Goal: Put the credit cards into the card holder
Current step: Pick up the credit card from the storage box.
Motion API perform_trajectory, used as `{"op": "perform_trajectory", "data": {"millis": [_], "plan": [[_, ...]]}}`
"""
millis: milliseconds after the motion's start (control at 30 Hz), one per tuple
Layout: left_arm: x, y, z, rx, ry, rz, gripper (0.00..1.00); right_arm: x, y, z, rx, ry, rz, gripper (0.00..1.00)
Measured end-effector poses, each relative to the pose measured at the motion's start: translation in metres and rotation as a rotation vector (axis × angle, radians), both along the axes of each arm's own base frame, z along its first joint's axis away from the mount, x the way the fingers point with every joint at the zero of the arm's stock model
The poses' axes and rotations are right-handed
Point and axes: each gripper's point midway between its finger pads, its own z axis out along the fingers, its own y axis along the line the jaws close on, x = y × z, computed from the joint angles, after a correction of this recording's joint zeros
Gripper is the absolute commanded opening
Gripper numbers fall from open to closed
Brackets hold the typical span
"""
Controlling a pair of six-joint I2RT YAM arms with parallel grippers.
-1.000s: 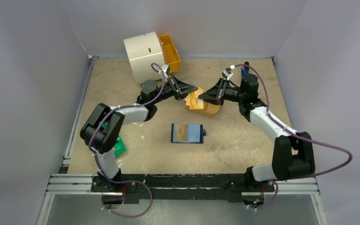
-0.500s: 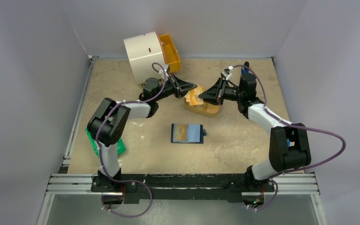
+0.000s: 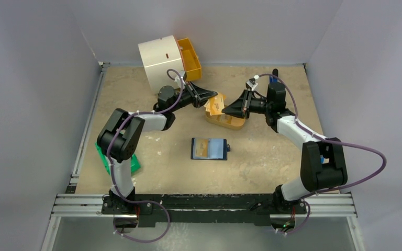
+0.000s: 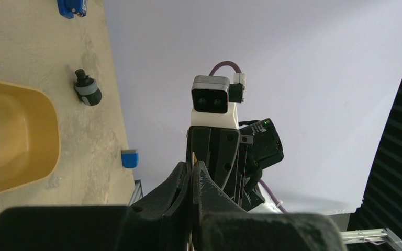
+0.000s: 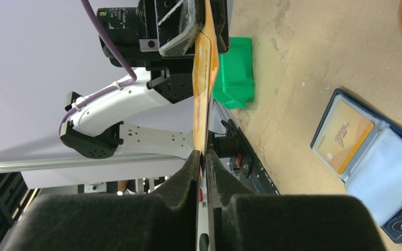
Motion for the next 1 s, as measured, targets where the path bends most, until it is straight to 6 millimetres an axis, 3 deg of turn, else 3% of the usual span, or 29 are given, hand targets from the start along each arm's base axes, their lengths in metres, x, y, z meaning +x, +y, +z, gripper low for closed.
{"op": "perform_trajectory", "data": {"millis": [433, 567, 700, 833, 1000], "plan": [[-0.001, 0.002, 0.005, -0.004, -0.011, -0.003, 0.0, -0.004, -0.006, 0.009, -0.019, -0.025, -0.034, 0.03], [-0.002, 0.003, 0.011, -0.007, -0.02, -0.001, 0.0, -0.005, -0.007, 0.011, -0.021, -0.033, -0.034, 0.28], [0.005, 0.009, 0.01, 0.0, -0.023, 0.025, 0.0, -0.008, -0.009, 0.015, -0.022, -0.045, -0.033, 0.42], [0.009, 0.013, 0.006, 0.009, -0.016, 0.046, 0.0, -0.006, -0.009, 0.019, -0.024, -0.059, -0.037, 0.49], [0.008, 0.014, 0.005, 0.014, -0.007, 0.048, 0.0, 0.002, -0.009, 0.031, -0.026, -0.091, -0.05, 0.49]]}}
